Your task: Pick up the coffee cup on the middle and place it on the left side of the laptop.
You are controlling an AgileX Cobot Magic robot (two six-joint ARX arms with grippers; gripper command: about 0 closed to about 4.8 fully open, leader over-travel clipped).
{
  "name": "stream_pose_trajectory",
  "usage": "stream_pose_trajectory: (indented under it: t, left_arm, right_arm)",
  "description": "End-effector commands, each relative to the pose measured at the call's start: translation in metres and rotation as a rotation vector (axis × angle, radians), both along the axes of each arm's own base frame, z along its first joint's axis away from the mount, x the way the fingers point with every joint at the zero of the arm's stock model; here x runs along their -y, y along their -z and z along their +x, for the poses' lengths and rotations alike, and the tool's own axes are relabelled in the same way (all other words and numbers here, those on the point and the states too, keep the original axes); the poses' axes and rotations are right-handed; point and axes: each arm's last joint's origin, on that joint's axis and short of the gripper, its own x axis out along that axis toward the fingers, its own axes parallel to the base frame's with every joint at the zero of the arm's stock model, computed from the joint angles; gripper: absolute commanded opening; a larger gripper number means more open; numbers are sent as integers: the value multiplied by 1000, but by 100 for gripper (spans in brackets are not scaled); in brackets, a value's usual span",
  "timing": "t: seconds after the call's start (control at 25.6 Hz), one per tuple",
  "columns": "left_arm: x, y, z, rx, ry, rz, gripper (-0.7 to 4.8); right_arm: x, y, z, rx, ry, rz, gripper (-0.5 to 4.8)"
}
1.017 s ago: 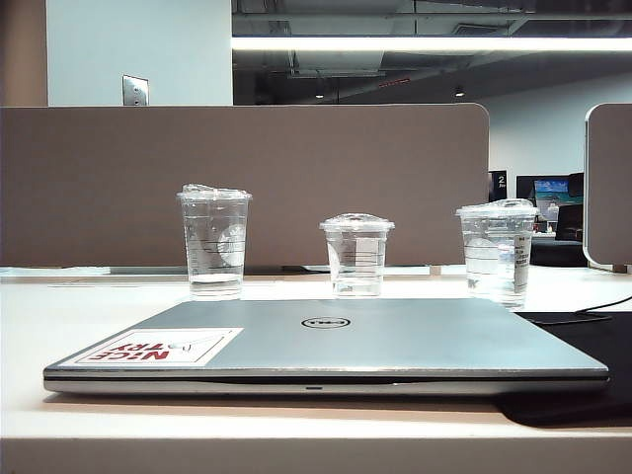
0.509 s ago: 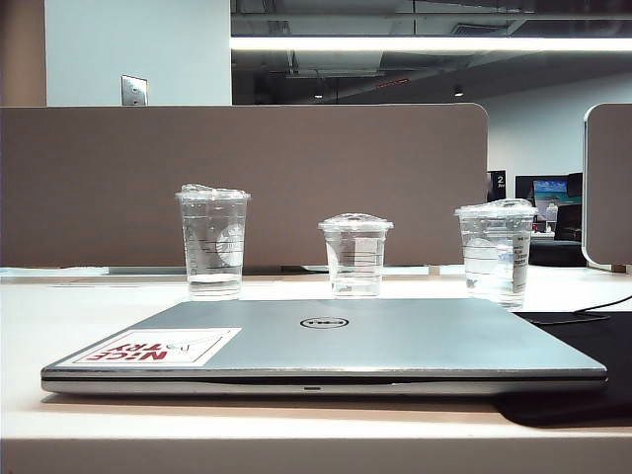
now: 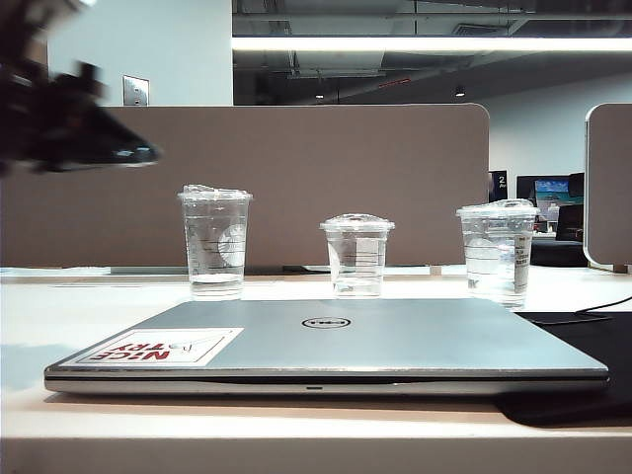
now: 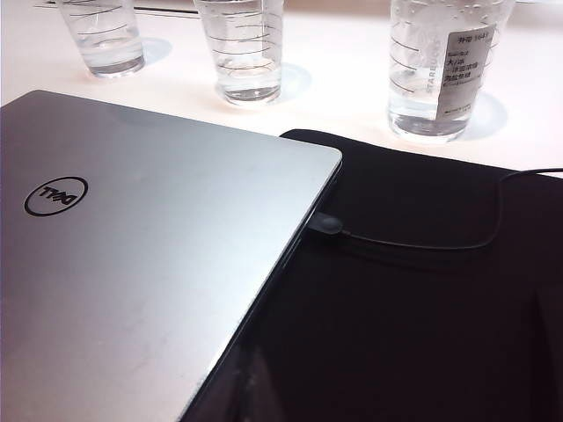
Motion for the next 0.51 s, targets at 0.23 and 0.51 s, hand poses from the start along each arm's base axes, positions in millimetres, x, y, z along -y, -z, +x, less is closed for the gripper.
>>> stream_pose_trajectory:
  t: [0.23, 0.51]
  left_arm:
    - [31, 14, 87, -10, 171, -24, 126]
    - [51, 32, 149, -106, 236, -17, 284]
  right_arm:
    - [0, 0, 0, 14, 2, 4, -5]
    - [0, 0, 0, 14, 2, 4, -5]
